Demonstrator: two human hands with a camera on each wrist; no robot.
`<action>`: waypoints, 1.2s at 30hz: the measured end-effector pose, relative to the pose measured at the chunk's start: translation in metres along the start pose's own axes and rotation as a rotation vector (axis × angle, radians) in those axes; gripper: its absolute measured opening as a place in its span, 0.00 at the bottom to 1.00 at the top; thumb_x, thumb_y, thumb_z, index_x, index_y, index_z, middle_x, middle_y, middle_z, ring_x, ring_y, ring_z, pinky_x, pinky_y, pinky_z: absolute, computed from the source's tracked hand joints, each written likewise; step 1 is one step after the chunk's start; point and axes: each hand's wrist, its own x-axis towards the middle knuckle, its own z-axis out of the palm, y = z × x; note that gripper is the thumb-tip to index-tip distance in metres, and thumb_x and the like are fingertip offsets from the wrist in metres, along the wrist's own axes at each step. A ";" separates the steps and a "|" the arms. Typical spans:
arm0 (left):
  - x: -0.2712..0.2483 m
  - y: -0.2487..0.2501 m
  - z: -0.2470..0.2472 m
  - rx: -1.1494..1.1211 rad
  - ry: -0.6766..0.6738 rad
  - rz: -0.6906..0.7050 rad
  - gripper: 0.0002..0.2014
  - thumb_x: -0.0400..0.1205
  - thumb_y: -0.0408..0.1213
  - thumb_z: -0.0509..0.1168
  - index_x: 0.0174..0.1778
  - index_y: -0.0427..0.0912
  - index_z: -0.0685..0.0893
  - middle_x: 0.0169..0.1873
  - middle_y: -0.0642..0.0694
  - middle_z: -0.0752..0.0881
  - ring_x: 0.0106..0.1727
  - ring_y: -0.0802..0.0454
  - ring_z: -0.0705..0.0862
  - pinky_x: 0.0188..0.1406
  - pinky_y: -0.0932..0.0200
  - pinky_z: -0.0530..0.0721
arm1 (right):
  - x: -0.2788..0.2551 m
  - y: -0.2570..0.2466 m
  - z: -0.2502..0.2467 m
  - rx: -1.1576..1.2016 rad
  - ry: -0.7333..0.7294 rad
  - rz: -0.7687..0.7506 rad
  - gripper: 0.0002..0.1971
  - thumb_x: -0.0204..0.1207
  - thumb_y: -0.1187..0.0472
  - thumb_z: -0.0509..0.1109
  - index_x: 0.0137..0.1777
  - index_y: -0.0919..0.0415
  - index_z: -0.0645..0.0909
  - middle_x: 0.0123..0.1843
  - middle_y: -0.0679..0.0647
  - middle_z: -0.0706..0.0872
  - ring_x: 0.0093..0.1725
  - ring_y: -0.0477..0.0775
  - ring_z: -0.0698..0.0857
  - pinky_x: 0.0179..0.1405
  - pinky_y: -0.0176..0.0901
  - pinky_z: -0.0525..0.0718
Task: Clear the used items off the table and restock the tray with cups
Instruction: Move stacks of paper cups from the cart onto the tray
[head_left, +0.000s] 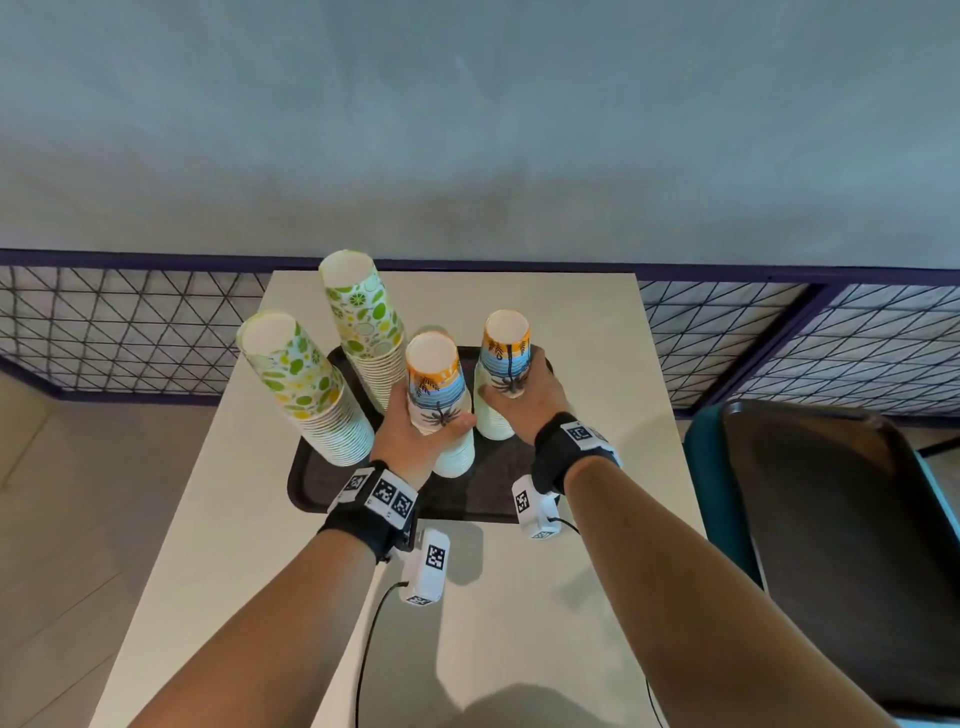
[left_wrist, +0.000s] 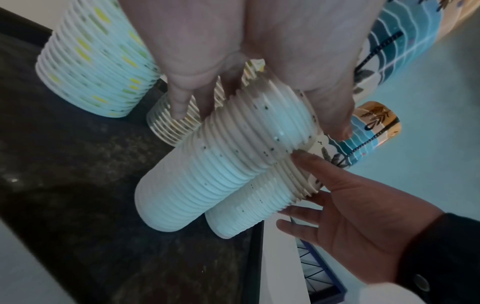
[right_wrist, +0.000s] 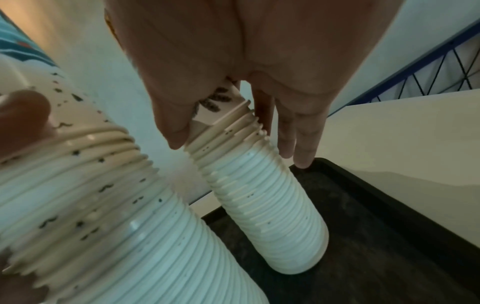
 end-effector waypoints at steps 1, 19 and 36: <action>0.001 0.000 0.000 0.006 -0.001 0.000 0.49 0.59 0.61 0.89 0.76 0.61 0.74 0.69 0.53 0.88 0.72 0.46 0.87 0.76 0.33 0.81 | 0.001 0.001 0.000 -0.006 0.002 0.001 0.38 0.73 0.51 0.81 0.78 0.54 0.67 0.72 0.51 0.83 0.71 0.55 0.84 0.67 0.44 0.78; -0.037 0.113 -0.035 0.469 0.015 0.346 0.59 0.68 0.52 0.86 0.88 0.67 0.54 0.85 0.47 0.68 0.85 0.49 0.67 0.81 0.50 0.69 | -0.016 -0.046 -0.046 -0.174 0.121 -0.338 0.57 0.67 0.46 0.83 0.86 0.30 0.45 0.87 0.56 0.61 0.83 0.65 0.70 0.78 0.65 0.77; -0.019 0.109 -0.027 0.654 -0.113 0.332 0.41 0.78 0.35 0.79 0.84 0.55 0.64 0.75 0.49 0.79 0.74 0.44 0.80 0.67 0.58 0.78 | -0.009 -0.061 -0.043 -0.542 -0.057 -0.240 0.36 0.77 0.56 0.76 0.77 0.30 0.61 0.71 0.58 0.73 0.65 0.69 0.84 0.59 0.64 0.90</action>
